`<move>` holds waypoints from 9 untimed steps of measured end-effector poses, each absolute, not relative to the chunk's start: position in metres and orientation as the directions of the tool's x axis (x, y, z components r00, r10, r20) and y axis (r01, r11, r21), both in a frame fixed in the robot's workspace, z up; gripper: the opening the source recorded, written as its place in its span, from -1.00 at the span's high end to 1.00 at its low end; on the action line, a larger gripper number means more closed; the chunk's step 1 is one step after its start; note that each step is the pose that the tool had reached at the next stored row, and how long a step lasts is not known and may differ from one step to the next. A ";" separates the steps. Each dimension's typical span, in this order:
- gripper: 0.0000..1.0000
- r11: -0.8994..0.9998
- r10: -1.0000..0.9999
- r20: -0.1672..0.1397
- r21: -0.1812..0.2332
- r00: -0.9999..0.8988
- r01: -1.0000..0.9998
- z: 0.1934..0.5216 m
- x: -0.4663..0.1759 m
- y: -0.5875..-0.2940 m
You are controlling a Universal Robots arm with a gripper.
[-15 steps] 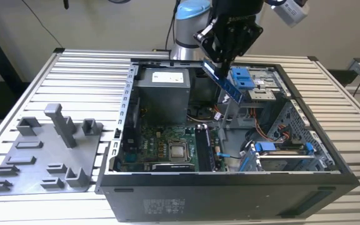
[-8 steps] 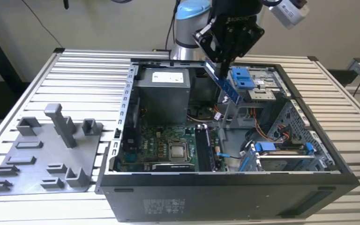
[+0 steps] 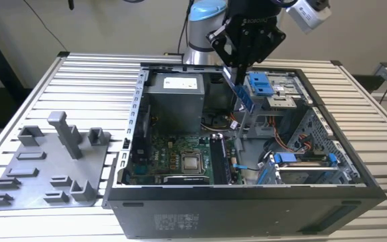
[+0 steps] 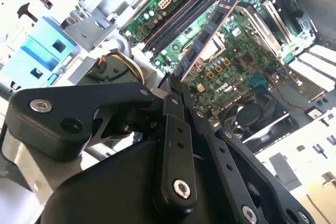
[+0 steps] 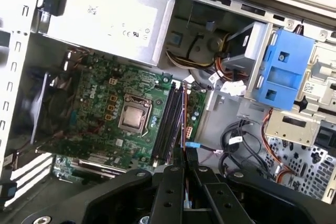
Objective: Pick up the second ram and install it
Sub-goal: 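Insert the second ram into the second slot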
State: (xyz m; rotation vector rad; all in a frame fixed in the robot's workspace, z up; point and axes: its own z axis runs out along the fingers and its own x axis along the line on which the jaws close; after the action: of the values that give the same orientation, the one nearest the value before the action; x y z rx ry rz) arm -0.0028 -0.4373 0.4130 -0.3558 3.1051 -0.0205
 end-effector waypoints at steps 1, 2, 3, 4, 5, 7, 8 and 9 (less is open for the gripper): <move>0.74 0.977 -0.215 -0.014 -0.015 -0.977 -0.215 0.413 -0.003 -0.437; 0.74 0.979 -0.204 -0.014 -0.015 -0.979 -0.204 0.413 -0.003 -0.437; 0.74 0.981 -0.192 -0.014 -0.015 -0.981 -0.192 0.413 -0.003 -0.437; 0.74 0.983 -0.181 -0.014 -0.015 -0.983 -0.180 0.413 -0.003 -0.437; 0.74 0.986 -0.168 -0.014 -0.015 -0.986 -0.168 0.412 -0.003 -0.437; 0.74 0.989 -0.145 -0.014 -0.015 -0.989 -0.145 0.412 -0.003 -0.437; 0.74 0.991 -0.133 -0.014 -0.015 -0.991 -0.133 0.412 -0.003 -0.437; 0.74 0.992 -0.122 -0.014 -0.015 -0.992 -0.121 0.412 -0.003 -0.437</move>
State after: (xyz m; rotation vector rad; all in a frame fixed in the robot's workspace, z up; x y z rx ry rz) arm -0.0028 -0.4373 0.4120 -0.1902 3.1204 -0.0220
